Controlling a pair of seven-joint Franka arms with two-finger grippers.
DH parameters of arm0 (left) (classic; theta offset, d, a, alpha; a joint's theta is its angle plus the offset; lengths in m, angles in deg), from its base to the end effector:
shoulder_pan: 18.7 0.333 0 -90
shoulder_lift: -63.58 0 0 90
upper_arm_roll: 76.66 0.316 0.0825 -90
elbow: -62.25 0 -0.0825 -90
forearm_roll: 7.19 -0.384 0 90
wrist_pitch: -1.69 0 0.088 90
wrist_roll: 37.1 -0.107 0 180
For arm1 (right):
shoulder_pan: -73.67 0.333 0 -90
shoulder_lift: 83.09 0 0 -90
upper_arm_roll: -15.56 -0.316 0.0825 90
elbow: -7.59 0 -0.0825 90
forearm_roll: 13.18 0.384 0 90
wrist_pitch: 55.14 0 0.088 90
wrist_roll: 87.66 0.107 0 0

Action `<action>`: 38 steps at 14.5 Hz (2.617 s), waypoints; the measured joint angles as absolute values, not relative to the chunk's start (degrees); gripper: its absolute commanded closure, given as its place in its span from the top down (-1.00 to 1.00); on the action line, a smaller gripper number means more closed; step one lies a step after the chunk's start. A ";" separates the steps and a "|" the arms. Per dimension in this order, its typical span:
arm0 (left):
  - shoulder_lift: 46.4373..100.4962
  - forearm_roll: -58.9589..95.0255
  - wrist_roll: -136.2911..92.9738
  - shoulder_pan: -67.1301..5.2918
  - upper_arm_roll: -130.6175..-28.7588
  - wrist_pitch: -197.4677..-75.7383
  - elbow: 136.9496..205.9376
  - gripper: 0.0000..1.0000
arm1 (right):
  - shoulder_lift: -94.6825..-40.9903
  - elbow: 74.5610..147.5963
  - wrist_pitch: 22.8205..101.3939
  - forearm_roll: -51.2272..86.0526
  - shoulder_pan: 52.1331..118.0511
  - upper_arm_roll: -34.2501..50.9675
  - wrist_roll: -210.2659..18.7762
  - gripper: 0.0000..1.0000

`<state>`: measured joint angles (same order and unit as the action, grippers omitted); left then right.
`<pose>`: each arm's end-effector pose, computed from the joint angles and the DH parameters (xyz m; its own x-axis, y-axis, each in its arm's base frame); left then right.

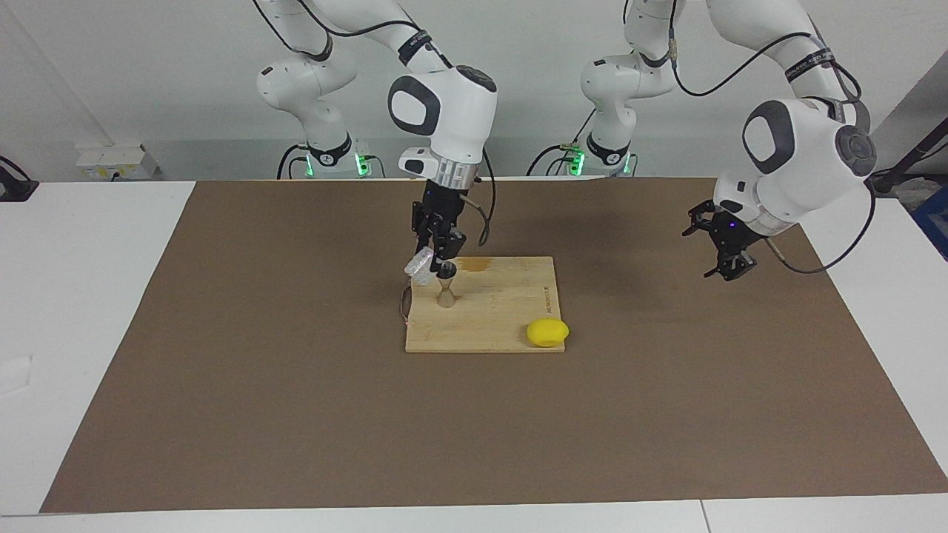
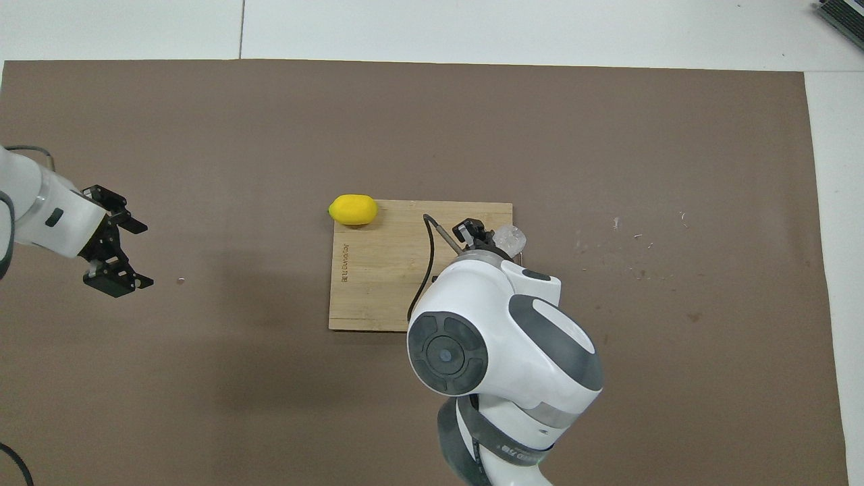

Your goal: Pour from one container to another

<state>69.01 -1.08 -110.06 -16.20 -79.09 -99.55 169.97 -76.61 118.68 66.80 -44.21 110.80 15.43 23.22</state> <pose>0.5618 -0.0081 0.4424 0.3279 -0.9440 0.0366 -0.9224 -0.3116 0.2281 0.4874 0.3421 0.4387 0.4481 -0.7873 0.4235 -0.8138 -0.5554 -0.1713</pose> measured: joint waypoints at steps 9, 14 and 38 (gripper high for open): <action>61.43 -7.40 -61.93 -23.64 -79.01 -99.70 175.00 1.00 | -76.82 120.38 69.02 -48.81 110.90 15.38 23.26 -0.54; 57.29 -8.57 -38.75 -22.34 -77.98 -100.04 175.22 1.00 | -77.63 122.56 71.23 -51.61 110.96 15.37 23.27 -0.52; 57.38 -10.26 -28.05 -16.10 -78.55 -105.70 175.30 1.00 | -78.89 120.68 71.24 -18.98 99.24 16.05 22.73 -0.47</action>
